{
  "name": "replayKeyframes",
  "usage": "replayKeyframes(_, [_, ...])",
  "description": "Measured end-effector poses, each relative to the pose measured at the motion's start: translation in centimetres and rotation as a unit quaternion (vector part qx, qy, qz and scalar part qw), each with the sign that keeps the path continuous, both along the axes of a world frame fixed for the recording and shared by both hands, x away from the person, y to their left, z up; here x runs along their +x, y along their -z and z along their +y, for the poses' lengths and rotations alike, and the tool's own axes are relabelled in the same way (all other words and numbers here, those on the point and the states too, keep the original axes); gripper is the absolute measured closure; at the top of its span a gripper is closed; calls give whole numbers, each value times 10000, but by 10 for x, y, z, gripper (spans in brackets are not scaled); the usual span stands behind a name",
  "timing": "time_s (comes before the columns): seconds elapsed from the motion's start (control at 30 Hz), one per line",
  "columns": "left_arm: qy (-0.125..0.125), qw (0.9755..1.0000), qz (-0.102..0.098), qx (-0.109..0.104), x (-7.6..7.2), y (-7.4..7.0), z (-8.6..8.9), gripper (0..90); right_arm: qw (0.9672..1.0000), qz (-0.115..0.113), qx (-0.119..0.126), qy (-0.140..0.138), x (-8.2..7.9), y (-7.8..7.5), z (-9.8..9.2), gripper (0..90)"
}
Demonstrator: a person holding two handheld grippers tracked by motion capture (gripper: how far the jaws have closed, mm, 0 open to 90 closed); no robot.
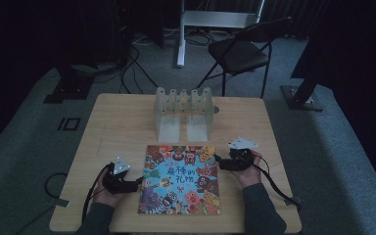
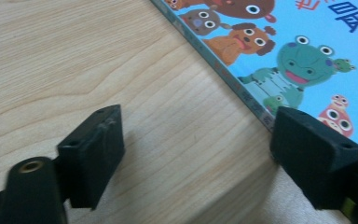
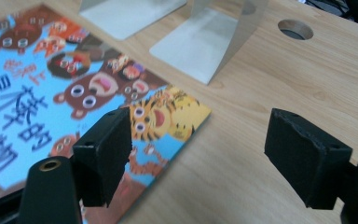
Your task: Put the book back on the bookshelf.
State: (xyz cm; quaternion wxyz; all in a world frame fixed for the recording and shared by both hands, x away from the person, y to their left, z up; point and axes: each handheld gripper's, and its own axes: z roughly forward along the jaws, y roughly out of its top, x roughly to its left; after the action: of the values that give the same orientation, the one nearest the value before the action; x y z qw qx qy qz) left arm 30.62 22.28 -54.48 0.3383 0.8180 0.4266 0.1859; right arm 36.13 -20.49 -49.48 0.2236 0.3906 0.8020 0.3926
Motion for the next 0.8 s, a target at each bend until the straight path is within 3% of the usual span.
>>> replayKeyframes(0.07, [30, 10000, -5, -3, -1, 0, 0, 220, 9998, 35, 202, 3, 7, 0, -3, 221])
replayKeyframes(0.17, [50, 10000, -2, -10, -2, 0, 0, 237, 9997, 92, 242, -25, 12, 1, -4, 221])
replayKeyframes(0.43, [9, 10000, 5, -15, -4, -1, -3, 279, 9987, 406, 146, -269, 30, 15, 11, 217])
replayKeyframes(0.5, [16, 10000, 7, -12, -4, -1, -4, 279, 9983, 456, 163, -312, 33, 17, 13, 217])
replayKeyframes(0.53, [38, 10000, 2, -16, -4, -1, -5, 279, 9973, 587, 269, -360, 39, 22, 17, 217])
replayKeyframes(0.8, [64, 10000, -12, -27, -4, -1, -7, 278, 9961, 803, 139, -328, 53, 38, 29, 210])
